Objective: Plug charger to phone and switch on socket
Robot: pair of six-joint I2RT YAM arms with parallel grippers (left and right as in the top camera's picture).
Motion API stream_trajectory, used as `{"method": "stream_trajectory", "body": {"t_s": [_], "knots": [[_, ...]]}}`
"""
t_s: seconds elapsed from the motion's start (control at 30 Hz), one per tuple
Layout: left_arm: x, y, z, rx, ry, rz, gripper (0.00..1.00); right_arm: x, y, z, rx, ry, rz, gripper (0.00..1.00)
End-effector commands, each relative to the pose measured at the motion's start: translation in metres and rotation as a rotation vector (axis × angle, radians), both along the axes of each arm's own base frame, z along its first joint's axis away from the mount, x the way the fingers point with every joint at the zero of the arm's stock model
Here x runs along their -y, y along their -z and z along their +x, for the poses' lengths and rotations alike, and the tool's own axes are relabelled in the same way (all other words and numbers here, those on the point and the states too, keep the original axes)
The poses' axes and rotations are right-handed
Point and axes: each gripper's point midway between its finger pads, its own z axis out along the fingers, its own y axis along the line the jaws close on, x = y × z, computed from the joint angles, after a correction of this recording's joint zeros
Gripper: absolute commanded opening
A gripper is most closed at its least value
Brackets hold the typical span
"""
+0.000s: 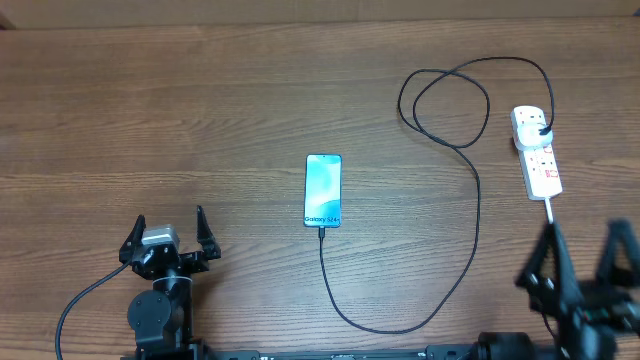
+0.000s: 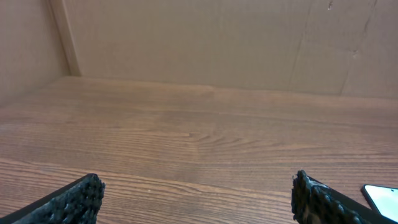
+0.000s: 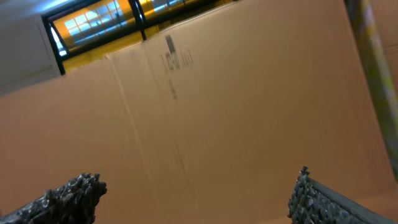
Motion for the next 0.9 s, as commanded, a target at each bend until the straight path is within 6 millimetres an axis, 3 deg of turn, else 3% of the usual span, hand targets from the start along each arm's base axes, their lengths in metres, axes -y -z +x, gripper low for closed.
{"method": "stream_trajectory", "body": {"t_s": [0.0, 0.27, 0.57, 0.87], "knots": [[-0.004, 0.0, -0.001, 0.002, -0.014, 0.026, 0.99, -0.005, 0.03, 0.023, -0.046, -0.025, -0.01, 1.0], [-0.004, 0.0, -0.001, 0.002, -0.014, 0.026, 1.0, -0.005, 0.095, 0.066, -0.082, -0.031, -0.012, 1.0], [-0.004, 0.0, -0.001, 0.002, -0.014, 0.026, 1.0, -0.013, 0.146, 0.086, -0.083, -0.072, -0.027, 1.0], [-0.003, 0.0, -0.001, 0.002, -0.014, 0.026, 1.0, -0.013, 0.166, 0.091, -0.138, -0.072, -0.025, 1.0]]}}
